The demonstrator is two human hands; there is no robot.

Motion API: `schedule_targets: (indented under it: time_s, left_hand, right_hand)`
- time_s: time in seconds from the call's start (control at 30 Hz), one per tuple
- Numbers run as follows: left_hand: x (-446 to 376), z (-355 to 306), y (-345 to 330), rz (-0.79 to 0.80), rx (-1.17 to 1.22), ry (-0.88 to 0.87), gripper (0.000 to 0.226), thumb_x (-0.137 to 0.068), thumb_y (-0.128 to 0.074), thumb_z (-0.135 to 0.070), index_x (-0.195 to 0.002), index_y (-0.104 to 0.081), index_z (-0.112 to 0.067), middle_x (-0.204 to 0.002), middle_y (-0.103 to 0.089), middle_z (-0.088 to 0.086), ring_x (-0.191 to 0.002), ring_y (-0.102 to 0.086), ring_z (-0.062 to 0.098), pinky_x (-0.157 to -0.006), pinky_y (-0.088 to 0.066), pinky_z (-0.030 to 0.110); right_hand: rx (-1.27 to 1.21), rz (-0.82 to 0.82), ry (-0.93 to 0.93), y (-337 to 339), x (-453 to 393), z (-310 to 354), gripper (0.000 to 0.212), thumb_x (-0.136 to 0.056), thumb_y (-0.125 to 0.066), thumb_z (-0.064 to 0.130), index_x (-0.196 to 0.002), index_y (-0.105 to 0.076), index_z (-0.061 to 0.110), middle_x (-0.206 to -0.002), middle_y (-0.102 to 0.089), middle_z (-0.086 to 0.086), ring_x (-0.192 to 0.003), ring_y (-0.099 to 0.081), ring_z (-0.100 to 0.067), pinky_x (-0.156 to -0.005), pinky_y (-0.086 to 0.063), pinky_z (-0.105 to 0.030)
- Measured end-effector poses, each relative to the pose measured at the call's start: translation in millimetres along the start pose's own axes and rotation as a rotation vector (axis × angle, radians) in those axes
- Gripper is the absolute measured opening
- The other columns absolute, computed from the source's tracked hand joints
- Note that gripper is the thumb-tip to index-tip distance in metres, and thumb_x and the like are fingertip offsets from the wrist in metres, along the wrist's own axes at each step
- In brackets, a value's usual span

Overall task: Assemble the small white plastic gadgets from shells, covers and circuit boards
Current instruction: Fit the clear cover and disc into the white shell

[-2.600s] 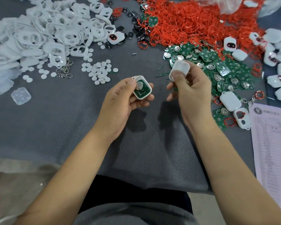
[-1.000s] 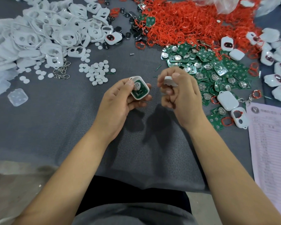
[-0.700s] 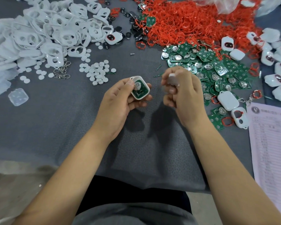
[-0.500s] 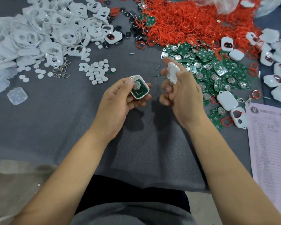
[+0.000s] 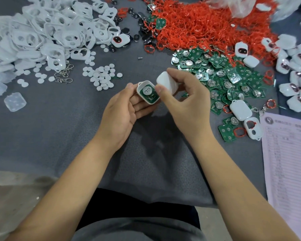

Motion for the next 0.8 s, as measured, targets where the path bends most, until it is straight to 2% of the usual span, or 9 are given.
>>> schedule_targets:
  time_s: [0.13,0.2,0.33,0.43,0.5,0.6,0.8]
  left_hand:
    - [-2,1,-1,-0.001,-0.011,0.004,0.047,-0.115,-0.023,-0.030,-0.129,-0.062,-0.008,-0.114,-0.077,0.010,-0.108,-0.073,0.019,-0.090,-0.060,0.031]
    - [-1,1,-2,0.004,-0.010,-0.008,0.046,-0.115,-0.023,-0.029,-0.125,-0.064,-0.011,-0.110,-0.078,0.008,-0.106,-0.074,0.018,-0.086,-0.059,0.028]
    - [-2,3,0,-0.032,-0.035,-0.016,0.044,-0.115,-0.028,-0.028,-0.124,-0.067,-0.011,-0.100,-0.076,0.008,-0.099,-0.072,0.019,-0.086,-0.059,0.032]
    - [-2,4,2,-0.041,-0.056,-0.023,0.044,-0.113,-0.031,-0.030,-0.119,-0.071,-0.015,-0.103,-0.072,0.012,-0.094,-0.069,0.017,-0.086,-0.060,0.032]
    - [-2,4,2,-0.008,-0.076,-0.032,0.044,-0.112,-0.031,-0.030,-0.119,-0.072,-0.017,-0.106,-0.076,0.008,-0.097,-0.070,0.015,-0.086,-0.059,0.030]
    - [-3,4,2,0.009,-0.115,-0.046,0.042,-0.112,-0.030,-0.024,-0.127,-0.067,-0.011,-0.111,-0.077,0.008,-0.104,-0.072,0.015,-0.086,-0.058,0.029]
    - [-2,6,4,0.005,-0.179,-0.070,0.037,-0.112,-0.033,-0.018,-0.133,-0.061,-0.005,-0.122,-0.073,0.017,-0.114,-0.070,0.026,-0.092,-0.057,0.033]
  right_hand:
    - [0.060,-0.001,0.056,-11,6,6,0.037,-0.083,-0.085,0.032,-0.112,-0.070,0.014,-0.107,-0.062,0.002,-0.093,-0.056,-0.002,-0.080,-0.042,-0.015]
    - [0.066,0.019,0.041,-16,8,7,0.038,-0.082,-0.085,0.036,-0.111,-0.069,0.018,-0.109,-0.057,0.003,-0.093,-0.053,-0.001,-0.078,-0.040,-0.014]
    - [0.102,0.061,0.030,-23,14,13,0.036,-0.082,-0.081,0.039,-0.112,-0.068,0.023,-0.111,-0.052,0.010,-0.091,-0.052,0.003,-0.074,-0.043,-0.020]
    - [0.135,0.064,0.026,-25,16,16,0.038,-0.082,-0.082,0.038,-0.112,-0.067,0.022,-0.112,-0.053,0.010,-0.089,-0.050,0.003,-0.073,-0.048,-0.030]
    - [0.152,0.061,0.030,-25,17,17,0.038,-0.083,-0.083,0.036,-0.114,-0.067,0.020,-0.114,-0.054,0.008,-0.091,-0.050,0.001,-0.073,-0.052,-0.036]
    - [0.141,0.067,0.032,-25,17,16,0.038,-0.084,-0.083,0.032,-0.116,-0.068,0.019,-0.114,-0.056,0.006,-0.094,-0.055,-0.002,-0.076,-0.053,-0.039]
    - [0.096,0.101,0.020,-24,15,13,0.037,-0.086,-0.082,0.026,-0.120,-0.070,0.019,-0.114,-0.060,0.005,-0.097,-0.059,-0.005,-0.078,-0.053,-0.032]
Point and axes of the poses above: each hand's wrist, its own x-axis away from the middle knuckle, its own y-axis out of the back of the hand, z = x × y, the point moved 1 cm from there along -x, towards the middle knuckle
